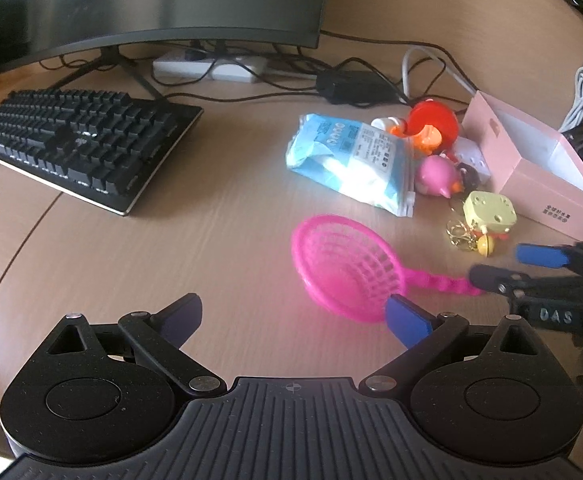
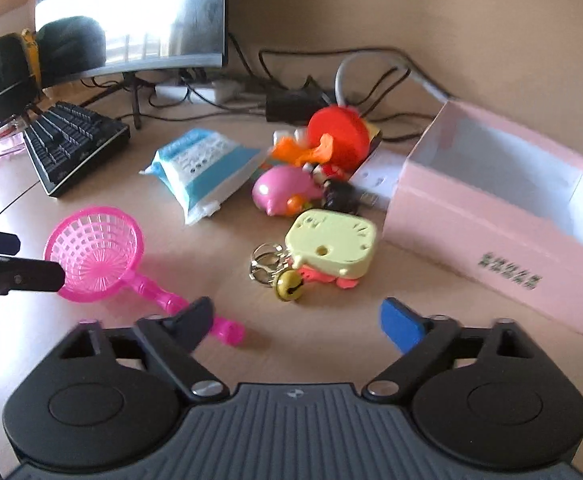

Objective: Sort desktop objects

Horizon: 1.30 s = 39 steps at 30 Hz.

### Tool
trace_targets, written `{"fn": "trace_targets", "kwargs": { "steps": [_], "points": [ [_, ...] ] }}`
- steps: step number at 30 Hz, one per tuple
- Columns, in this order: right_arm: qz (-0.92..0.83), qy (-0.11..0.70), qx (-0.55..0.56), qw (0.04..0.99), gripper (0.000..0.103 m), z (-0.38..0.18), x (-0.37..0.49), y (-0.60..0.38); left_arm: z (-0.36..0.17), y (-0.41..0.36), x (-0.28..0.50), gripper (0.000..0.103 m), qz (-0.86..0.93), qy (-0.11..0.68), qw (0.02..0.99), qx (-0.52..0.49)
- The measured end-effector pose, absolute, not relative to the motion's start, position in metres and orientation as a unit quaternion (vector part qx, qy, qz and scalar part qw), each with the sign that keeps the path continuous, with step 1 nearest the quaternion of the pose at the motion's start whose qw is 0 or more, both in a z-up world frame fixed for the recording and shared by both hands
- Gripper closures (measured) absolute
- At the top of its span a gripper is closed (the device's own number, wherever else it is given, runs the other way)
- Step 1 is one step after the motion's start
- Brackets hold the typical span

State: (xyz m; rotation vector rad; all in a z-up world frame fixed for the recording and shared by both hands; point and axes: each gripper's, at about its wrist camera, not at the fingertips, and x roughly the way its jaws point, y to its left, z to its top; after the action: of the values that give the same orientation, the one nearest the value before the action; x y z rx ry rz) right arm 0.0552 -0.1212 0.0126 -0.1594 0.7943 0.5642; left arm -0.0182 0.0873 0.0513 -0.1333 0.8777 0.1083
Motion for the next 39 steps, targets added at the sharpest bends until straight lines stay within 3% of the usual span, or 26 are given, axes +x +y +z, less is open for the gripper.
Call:
{"fn": "trace_targets", "kwargs": {
  "steps": [4, 5, 7, 20, 22, 23, 27, 32, 35, 37, 39],
  "points": [
    [0.299, 0.386, -0.072, 0.87, 0.06, 0.016, 0.053, -0.115, 0.049, 0.083, -0.016, 0.002, 0.047, 0.429, 0.9, -0.062],
    [0.303, 0.386, -0.075, 0.868, 0.066, 0.017, 0.051, -0.114, 0.049, 0.082, -0.015, 0.002, 0.043, 0.429, 0.9, -0.062],
    [0.305, 0.388, -0.074, 0.867, 0.067, 0.016, 0.049, -0.118, 0.05, 0.077, -0.013, 0.002, 0.03, 0.426, 0.902, -0.06],
    [0.204, 0.395, -0.057, 0.894, 0.064, 0.024, 0.025, -0.191, 0.031, 0.016, 0.044, 0.001, -0.022, 0.428, 0.903, 0.031],
    [0.19, 0.392, -0.059, 0.898, 0.058, 0.026, 0.022, -0.198, 0.033, 0.015, 0.047, 0.015, -0.027, 0.426, 0.904, 0.028],
    [0.185, 0.389, -0.061, 0.9, 0.053, 0.026, 0.02, -0.2, 0.034, 0.015, 0.048, 0.029, -0.031, 0.429, 0.902, 0.03],
    [0.182, 0.38, -0.074, 0.904, 0.048, 0.027, 0.016, -0.199, 0.035, 0.021, 0.039, 0.041, -0.029, 0.431, 0.901, 0.025],
    [0.213, 0.358, -0.086, 0.905, 0.032, 0.032, 0.021, -0.177, 0.037, 0.038, 0.011, 0.043, -0.012, 0.437, 0.899, 0.015],
    [0.243, 0.354, -0.09, 0.899, 0.031, 0.033, 0.029, -0.153, 0.036, 0.049, -0.003, 0.043, -0.004, 0.443, 0.896, 0.014],
    [0.237, 0.343, -0.097, 0.904, 0.031, 0.034, 0.036, -0.137, 0.038, 0.056, -0.012, 0.039, -0.003, 0.447, 0.894, 0.007],
    [0.215, 0.341, -0.086, 0.911, 0.031, 0.033, 0.05, -0.127, 0.042, 0.062, -0.019, 0.025, -0.002, 0.445, 0.895, -0.002]
  ]
}}
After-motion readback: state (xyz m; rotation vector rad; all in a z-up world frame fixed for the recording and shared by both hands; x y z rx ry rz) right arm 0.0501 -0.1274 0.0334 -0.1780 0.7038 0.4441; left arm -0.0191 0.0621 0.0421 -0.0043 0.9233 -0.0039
